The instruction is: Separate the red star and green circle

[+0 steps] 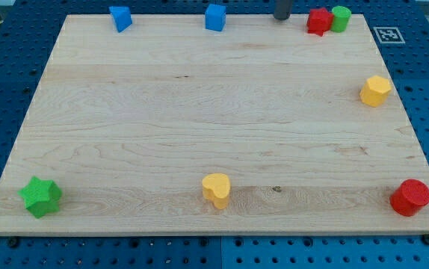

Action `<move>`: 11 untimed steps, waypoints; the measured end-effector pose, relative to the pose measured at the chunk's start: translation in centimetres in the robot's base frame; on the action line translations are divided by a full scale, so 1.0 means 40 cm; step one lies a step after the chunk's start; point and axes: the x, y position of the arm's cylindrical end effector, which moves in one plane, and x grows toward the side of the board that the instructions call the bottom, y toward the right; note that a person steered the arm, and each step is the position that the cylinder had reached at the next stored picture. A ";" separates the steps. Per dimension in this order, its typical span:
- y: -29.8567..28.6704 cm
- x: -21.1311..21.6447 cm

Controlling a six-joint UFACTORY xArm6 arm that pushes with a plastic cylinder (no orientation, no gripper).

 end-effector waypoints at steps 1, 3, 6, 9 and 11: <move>0.106 -0.002; 0.236 -0.002; 0.144 0.107; 0.144 0.154; 0.201 0.184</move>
